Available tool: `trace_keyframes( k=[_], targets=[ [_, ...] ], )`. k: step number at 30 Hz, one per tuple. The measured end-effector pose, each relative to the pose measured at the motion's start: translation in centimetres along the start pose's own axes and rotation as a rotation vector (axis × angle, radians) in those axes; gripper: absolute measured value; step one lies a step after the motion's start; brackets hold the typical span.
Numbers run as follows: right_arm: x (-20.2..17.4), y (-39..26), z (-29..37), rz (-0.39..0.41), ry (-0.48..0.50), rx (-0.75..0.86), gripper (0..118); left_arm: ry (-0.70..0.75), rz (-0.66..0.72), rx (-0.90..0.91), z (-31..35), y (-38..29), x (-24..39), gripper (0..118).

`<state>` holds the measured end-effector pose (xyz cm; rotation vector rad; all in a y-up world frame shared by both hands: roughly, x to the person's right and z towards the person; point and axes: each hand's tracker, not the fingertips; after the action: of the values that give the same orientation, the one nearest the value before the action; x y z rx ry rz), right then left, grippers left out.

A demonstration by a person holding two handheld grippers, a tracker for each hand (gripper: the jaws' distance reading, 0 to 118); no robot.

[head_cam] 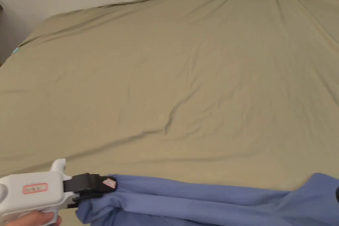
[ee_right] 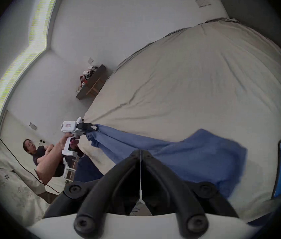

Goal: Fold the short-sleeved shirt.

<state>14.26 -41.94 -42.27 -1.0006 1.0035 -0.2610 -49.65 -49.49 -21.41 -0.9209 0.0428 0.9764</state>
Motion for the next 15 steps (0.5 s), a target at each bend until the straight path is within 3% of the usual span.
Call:
trace_keyframes(
  k=[8,11,15],
  targets=[
    [-1.9,0.4,-0.6,0.055,0.016,-0.001,3,0.243,0.105,0.149,8.6,4.7,-4.4,26],
    [-2.0,0.5,-0.6,0.061,0.018,0.001,3,0.340,0.141,0.186,9.8,4.3,-3.1,26],
    [-1.6,0.5,-1.0,0.034,0.021,0.004,3,0.183,0.121,0.235,9.2,1.9,1.6,26]
  ],
)
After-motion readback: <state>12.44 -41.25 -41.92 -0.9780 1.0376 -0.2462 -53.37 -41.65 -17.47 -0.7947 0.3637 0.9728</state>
